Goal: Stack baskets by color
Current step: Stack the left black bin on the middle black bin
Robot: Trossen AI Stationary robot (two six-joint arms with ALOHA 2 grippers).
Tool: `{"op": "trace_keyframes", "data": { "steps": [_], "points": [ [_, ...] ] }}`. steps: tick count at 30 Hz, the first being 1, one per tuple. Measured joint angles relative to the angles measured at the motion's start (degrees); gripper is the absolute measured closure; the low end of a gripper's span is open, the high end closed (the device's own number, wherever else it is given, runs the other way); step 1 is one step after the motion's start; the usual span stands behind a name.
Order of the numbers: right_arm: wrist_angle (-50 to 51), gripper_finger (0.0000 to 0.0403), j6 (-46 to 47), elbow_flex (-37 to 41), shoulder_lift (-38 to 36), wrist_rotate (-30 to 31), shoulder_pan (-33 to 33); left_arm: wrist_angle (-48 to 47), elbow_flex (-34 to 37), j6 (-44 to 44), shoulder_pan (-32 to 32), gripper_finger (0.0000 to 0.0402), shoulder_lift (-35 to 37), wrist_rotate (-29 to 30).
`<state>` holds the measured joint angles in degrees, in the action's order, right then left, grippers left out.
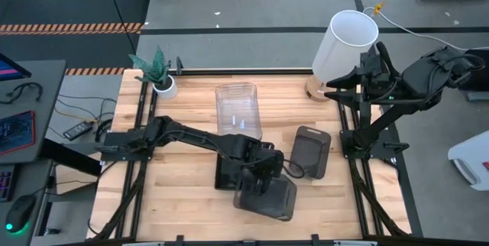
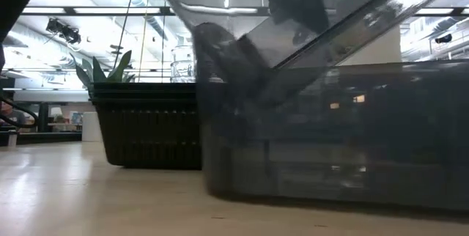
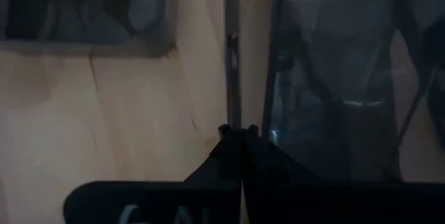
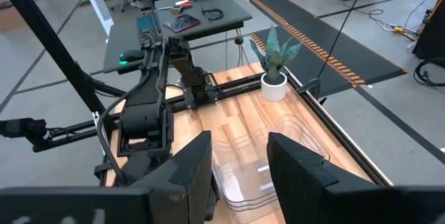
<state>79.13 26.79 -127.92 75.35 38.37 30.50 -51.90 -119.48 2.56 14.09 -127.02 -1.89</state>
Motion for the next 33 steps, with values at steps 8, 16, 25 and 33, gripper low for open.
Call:
{"op": "trace_keyframes", "data": {
  "steps": [8,16,25,33],
  "points": [
    [0.2,0.0258,0.5,0.0,0.0,0.0,0.0,-2.5,0.0,1.1,0.0,0.0387,-0.7,-1.9],
    [0.1,0.0258,1.8,0.0,0.5,-0.4,0.2,-2.3,0.1,3.1,0.5,0.0284,-1.3,-0.9],
    [0.2,0.0258,2.1,0.0,1.9,-0.5,0.2,-6.5,0.1,1.2,0.9,0.0247,-1.3,1.0],
    [-0.3,0.0258,2.2,0.0,2.4,-0.5,0.2,-7.0,0.1,0.0,1.2,0.0388,-1.3,1.0]
  ]
}}
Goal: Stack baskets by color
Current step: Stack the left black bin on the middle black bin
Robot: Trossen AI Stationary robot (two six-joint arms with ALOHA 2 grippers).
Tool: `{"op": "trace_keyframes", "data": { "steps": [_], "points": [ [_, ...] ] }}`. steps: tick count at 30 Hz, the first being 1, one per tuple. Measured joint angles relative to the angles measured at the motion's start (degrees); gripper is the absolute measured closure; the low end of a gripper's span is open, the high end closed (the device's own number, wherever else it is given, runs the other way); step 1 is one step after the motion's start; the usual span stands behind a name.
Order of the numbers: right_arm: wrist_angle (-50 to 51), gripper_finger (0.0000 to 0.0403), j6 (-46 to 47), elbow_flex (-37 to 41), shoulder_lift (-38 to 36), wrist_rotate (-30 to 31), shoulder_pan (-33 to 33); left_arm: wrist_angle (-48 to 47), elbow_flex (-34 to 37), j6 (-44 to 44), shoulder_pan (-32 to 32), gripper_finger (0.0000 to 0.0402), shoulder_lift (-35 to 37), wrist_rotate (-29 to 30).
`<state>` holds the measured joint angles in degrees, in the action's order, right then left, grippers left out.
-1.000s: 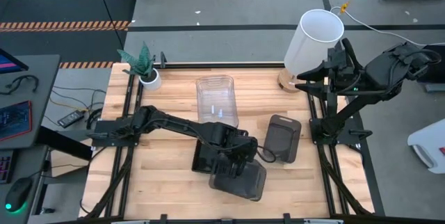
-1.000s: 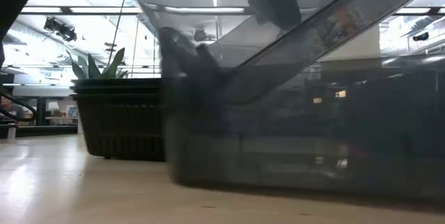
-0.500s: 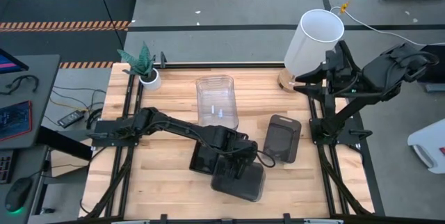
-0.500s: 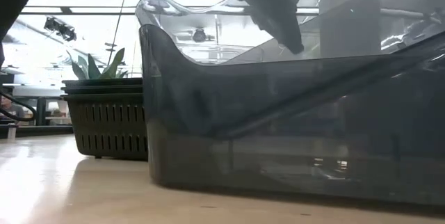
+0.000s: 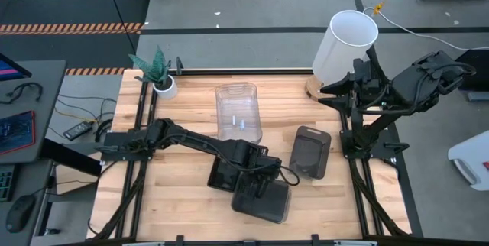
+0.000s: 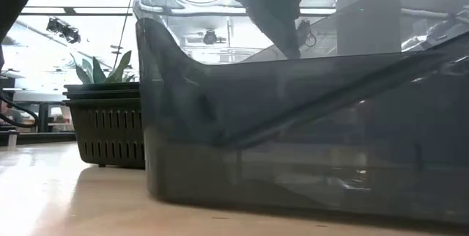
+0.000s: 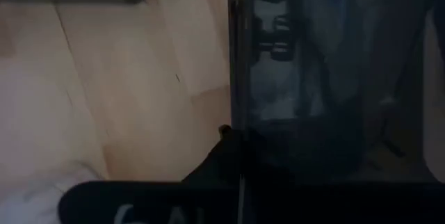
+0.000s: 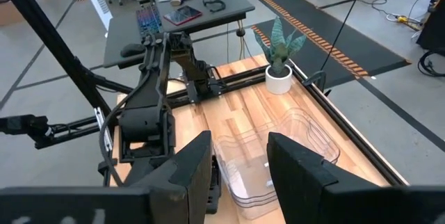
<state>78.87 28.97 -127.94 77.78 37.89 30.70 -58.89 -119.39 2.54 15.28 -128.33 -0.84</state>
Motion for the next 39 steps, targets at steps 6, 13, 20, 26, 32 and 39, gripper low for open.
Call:
{"op": "trace_keyframes", "data": {
  "steps": [6,13,20,26,32,39],
  "points": [
    [0.0,0.0258,0.7,0.0,0.0,-0.1,0.0,-3.4,0.0,-4.9,-1.4,0.0395,2.0,-5.6],
    [-0.1,0.0258,0.7,0.0,0.0,-0.5,0.0,-8.7,0.0,-4.8,-1.7,0.0396,4.0,-8.1],
    [-0.4,0.0258,0.5,0.0,0.0,-0.5,0.0,-10.4,0.0,-3.3,-1.6,0.0397,3.6,-9.6],
    [-1.3,0.0258,0.0,0.0,0.0,-0.4,0.0,-11.0,0.0,-1.8,-1.6,0.0397,1.8,-9.5],
    [-1.7,0.0258,0.0,0.0,0.0,-0.4,0.0,-11.3,-0.1,-0.4,-1.7,0.038,0.7,-7.8],
    [-1.1,0.0258,1.2,1.8,-0.1,-0.4,0.0,-10.4,0.0,-1.9,-2.6,0.0275,0.6,-5.3]
  ]
}}
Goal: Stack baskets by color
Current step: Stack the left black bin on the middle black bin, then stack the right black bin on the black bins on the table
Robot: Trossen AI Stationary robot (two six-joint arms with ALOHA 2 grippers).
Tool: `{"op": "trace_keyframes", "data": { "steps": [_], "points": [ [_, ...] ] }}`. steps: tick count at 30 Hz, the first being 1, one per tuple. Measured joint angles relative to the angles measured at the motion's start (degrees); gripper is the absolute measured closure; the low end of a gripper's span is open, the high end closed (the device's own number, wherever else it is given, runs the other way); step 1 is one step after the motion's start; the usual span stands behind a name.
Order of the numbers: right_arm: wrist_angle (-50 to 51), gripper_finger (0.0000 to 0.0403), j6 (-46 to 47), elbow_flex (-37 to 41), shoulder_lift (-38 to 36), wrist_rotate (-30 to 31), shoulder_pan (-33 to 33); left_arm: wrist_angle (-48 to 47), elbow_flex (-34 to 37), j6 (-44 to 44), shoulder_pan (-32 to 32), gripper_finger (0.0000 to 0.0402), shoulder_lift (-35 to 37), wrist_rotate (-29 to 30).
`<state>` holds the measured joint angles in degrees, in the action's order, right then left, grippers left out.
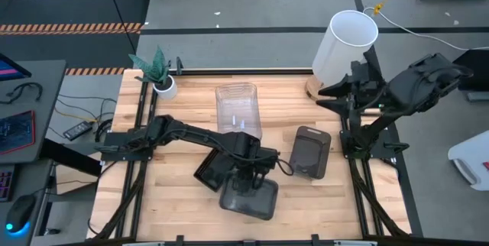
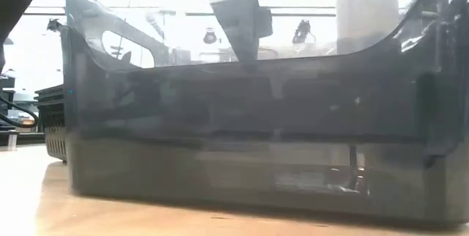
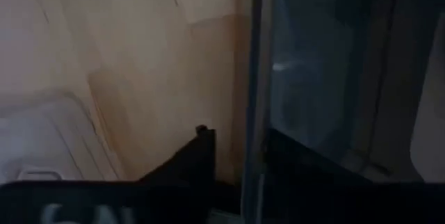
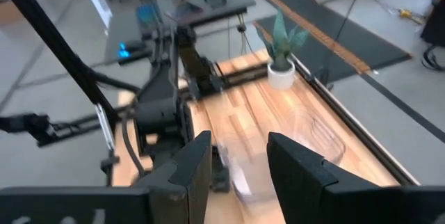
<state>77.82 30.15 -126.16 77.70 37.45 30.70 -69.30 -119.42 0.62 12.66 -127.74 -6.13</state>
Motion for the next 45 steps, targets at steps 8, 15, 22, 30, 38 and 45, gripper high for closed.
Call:
{"op": "trace_keyframes", "data": {
  "steps": [8,15,22,30,38,45],
  "points": [
    [11.0,0.0258,14.1,7.1,-0.4,-0.3,0.0,-3.1,0.1,-3.0,-0.1,0.0203,1.5,2.7],
    [11.0,0.0258,26.0,18.8,-7.2,-3.4,0.0,-0.8,0.0,2.4,1.9,0.0242,7.1,8.1],
    [10.2,0.0258,41.9,35.0,-14.2,-6.6,0.0,1.6,0.0,2.2,1.8,0.0283,8.4,8.7],
    [7.3,0.0257,56.6,51.6,-17.7,-18.5,-0.2,1.6,4.6,4.6,3.6,0.0316,10.9,8.7],
    [-4.2,0.0256,60.0,63.9,-20.0,-22.0,-0.2,9.4,20.7,-1.1,3.3,0.0348,25.5,8.9],
    [-5.8,0.0253,64.9,72.3,-20.1,-28.6,-0.1,18.4,32.1,-12.9,3.3,0.036,36.5,12.3]
  ]
}}
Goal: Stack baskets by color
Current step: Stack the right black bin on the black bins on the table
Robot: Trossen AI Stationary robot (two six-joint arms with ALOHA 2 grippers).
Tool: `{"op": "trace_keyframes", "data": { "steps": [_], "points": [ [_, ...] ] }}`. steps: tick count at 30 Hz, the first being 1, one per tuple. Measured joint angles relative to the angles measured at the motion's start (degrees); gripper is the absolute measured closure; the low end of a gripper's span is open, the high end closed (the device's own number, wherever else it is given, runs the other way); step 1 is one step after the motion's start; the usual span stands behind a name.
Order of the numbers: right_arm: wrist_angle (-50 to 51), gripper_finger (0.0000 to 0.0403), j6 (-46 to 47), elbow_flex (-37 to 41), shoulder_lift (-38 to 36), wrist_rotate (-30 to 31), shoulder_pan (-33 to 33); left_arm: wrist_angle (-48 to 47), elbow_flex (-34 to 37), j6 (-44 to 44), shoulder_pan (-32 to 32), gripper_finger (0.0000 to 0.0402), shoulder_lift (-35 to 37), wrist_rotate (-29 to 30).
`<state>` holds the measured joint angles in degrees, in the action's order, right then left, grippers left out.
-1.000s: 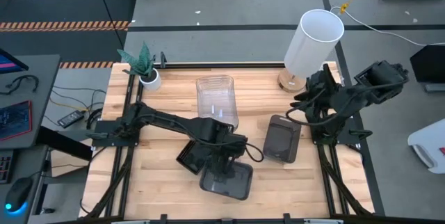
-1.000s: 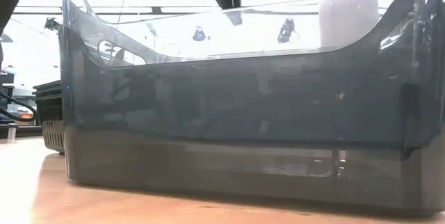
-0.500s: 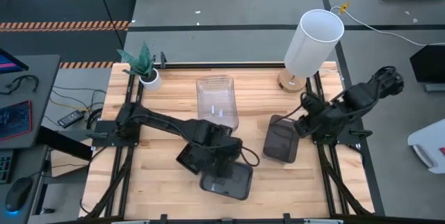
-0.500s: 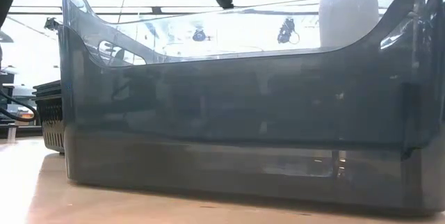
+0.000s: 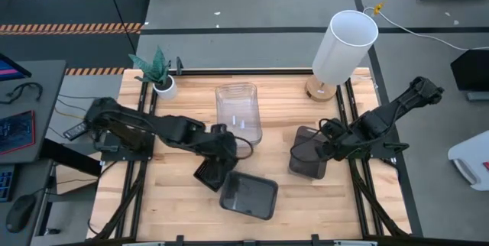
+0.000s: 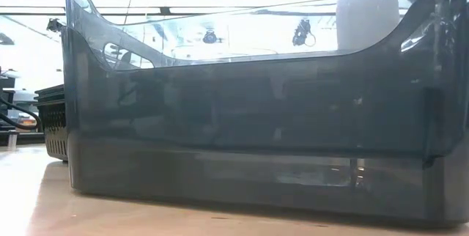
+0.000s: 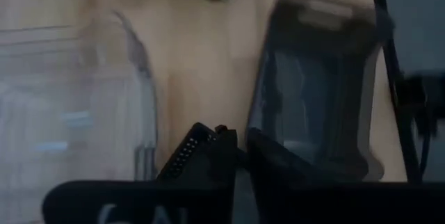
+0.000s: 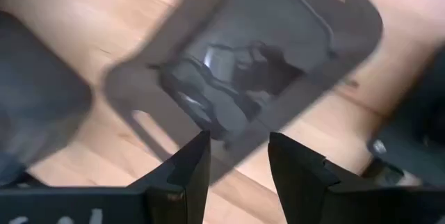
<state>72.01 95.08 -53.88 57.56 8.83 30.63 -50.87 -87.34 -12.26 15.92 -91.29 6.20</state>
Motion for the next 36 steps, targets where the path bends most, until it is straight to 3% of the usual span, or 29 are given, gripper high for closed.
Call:
{"op": "trace_keyframes", "data": {
  "steps": [8,14,22,27,34,36],
  "points": [
    [-4.4,0.0226,4.4,8.5,0.0,-6.9,0.5,2.7,6.5,-8.3,0.5,0.0362,9.0,8.2],
    [-8.3,0.0218,7.0,13.5,0.2,-6.8,0.5,1.2,6.5,-9.6,0.7,0.0371,13.3,11.4],
    [-23.0,0.0227,8.1,24.8,0.6,-6.8,-0.2,-1.4,6.5,-11.0,0.7,0.0381,17.7,15.2],
    [-25.8,0.0266,8.0,27.2,1.4,-7.0,-0.4,-2.0,6.5,-11.1,0.7,0.0378,18.0,15.2],
    [-26.9,0.0381,5.2,27.2,1.4,-6.1,-0.4,-3.8,6.5,-13.4,0.7,0.0379,18.0,13.0],
    [-27.8,0.0393,3.9,27.0,1.4,-6.3,-0.4,-4.0,6.5,-15.0,0.7,0.0384,18.3,11.3]
  ]
}}
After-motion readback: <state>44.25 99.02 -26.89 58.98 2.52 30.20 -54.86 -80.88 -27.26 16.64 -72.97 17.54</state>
